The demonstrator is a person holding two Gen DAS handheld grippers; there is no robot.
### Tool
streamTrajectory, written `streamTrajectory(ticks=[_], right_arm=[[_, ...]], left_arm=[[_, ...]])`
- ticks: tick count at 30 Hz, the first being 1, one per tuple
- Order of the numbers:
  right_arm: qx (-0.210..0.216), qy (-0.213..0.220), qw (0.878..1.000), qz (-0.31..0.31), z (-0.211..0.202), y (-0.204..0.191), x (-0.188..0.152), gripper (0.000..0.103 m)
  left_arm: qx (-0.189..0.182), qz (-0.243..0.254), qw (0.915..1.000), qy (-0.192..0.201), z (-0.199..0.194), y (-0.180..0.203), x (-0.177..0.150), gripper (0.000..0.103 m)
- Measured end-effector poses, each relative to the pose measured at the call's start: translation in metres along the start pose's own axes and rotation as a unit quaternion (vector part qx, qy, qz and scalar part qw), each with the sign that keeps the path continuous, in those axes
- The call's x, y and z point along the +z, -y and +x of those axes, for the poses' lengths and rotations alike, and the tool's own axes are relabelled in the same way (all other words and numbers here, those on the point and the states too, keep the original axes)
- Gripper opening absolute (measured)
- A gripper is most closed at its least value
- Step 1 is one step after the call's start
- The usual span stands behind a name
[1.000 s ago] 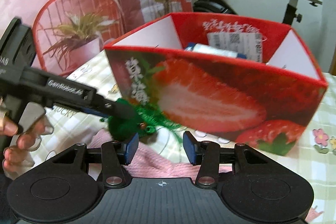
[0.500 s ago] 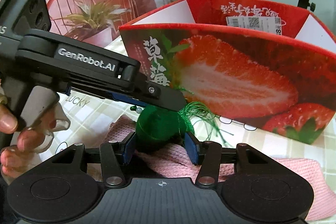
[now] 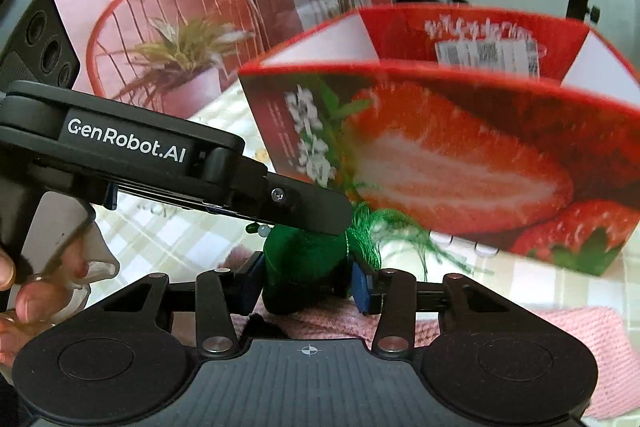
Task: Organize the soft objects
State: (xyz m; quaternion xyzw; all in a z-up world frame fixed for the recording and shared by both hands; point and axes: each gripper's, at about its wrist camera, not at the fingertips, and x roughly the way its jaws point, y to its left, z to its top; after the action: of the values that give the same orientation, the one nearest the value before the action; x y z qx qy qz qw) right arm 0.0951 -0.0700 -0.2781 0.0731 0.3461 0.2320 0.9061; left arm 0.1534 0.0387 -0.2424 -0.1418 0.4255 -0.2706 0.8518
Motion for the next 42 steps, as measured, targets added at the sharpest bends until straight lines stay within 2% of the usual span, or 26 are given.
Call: streamTrajectory(ticks=[5,12,18,25,28,31,36,42], right_arm=[[-0.005,0.049,0.998,-0.027,-0.029,-0.004,0.022,0.04],[-0.011,0.115,0.992,-0.054,-0.063,0.002,0.074,0.041],[-0.023,0.161,0.983,-0.09,-0.086,0.013,0.126,0.041],[-0.051,0.207,0.966,-0.149,-0.105,0.022,0.177,0.041],[-0.067,0.214,0.96,-0.17,-0.104,0.026,0.187,0.041],[-0.077,0.209,0.958,-0.18,-0.1,0.032,0.186,0.041],[-0.081,0.179,0.968,-0.156,-0.083,0.051,0.171,0.041],[-0.076,0.131,0.983,-0.101,-0.053,0.082,0.136,0.041]], left_arm=[[-0.021,0.015,0.9987,0.044,-0.028,0.019,0.021,0.051],[-0.037,0.048,0.9924,0.108,-0.057,0.056,0.062,0.051],[-0.048,0.081,0.9832,0.157,-0.069,0.089,0.1,0.051],[-0.07,0.099,0.9709,0.206,-0.079,0.111,0.139,0.051],[-0.072,0.102,0.9702,0.208,-0.073,0.114,0.147,0.051],[-0.071,0.097,0.973,0.197,-0.062,0.111,0.151,0.051],[-0.067,0.078,0.9823,0.157,-0.029,0.091,0.143,0.051],[-0.055,0.056,0.9921,0.098,0.018,0.071,0.128,0.051]])
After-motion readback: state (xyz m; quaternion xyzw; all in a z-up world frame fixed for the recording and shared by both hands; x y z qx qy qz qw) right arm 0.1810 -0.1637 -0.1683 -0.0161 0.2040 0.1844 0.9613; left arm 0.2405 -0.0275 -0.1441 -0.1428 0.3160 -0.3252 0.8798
